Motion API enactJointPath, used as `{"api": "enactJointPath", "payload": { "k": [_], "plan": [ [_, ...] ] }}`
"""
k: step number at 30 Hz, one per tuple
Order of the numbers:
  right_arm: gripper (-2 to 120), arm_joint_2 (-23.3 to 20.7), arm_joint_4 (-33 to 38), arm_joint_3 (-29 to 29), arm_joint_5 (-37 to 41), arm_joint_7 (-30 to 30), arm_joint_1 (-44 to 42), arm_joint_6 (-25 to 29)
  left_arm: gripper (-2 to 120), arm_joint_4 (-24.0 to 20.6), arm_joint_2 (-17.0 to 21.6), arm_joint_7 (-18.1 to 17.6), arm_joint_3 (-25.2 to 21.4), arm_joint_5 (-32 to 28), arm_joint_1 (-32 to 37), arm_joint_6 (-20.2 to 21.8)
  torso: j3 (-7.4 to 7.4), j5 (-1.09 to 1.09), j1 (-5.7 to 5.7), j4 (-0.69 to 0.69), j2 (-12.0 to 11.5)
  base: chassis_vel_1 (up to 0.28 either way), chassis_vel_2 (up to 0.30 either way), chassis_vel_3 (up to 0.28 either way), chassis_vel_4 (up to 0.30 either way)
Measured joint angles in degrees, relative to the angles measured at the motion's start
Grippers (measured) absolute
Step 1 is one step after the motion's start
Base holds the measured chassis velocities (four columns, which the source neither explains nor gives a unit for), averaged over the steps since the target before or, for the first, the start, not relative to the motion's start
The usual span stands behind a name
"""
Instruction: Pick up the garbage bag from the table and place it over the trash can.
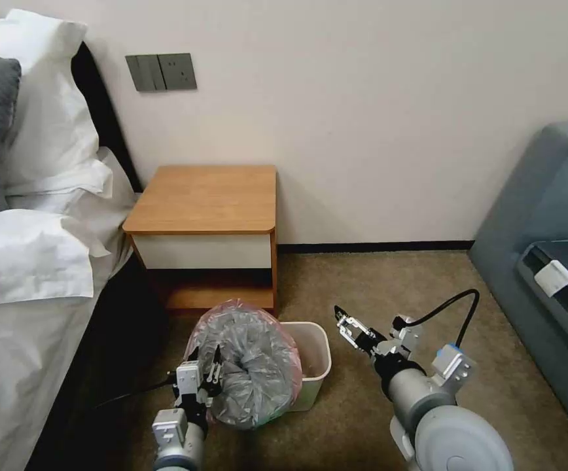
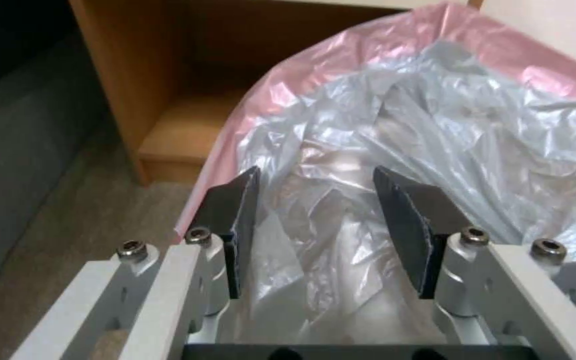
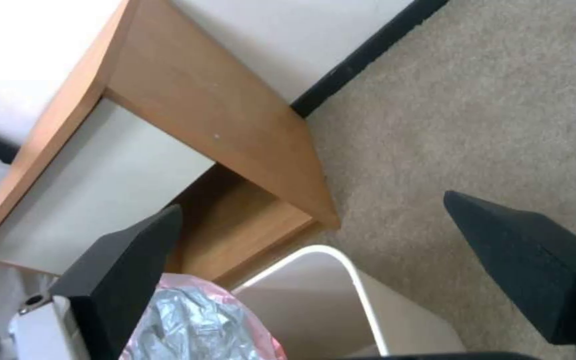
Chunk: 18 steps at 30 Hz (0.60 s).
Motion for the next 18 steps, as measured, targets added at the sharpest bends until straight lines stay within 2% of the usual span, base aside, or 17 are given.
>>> {"api": "enactJointPath", "payload": {
  "k": [10,14,16,17,18],
  "plan": [
    [100,0.9,-0.6,0.0,-0.8,0.0,0.0,0.8,46,0.9,1.0,-1.1,1.0,-1.6,-2.8,3.2,0.0,0.0,0.0,0.0,0.0,0.0,0.0,0.0,0.0],
    [100,1.3,-0.9,0.0,-1.3,0.0,-0.5,1.0,46,0.9,1.4,-1.7,1.2,-3.4,-4.2,5.9,0.0,0.0,0.0,0.0,0.0,0.0,0.0,0.0,0.0],
    [100,1.7,-1.3,0.0,-1.8,-0.1,-1.0,1.2,46,0.6,1.9,-3.3,1.4,-6.3,-5.9,10.2,0.0,0.0,0.0,0.0,0.0,0.0,0.0,0.0,0.0],
    [100,1.7,-1.3,0.0,-1.8,-0.1,-1.0,1.2,46,0.6,1.9,-3.3,1.4,-6.3,-5.9,10.2,0.0,0.0,0.0,0.0,0.0,0.0,0.0,0.0,0.0],
    [100,1.8,-1.5,0.0,-1.9,-0.1,-1.1,1.3,46,0.4,2.1,-4.3,1.6,-7.5,-6.6,12.1,0.0,0.0,0.0,0.0,0.0,0.0,0.0,0.0,0.0]
  ]
}}
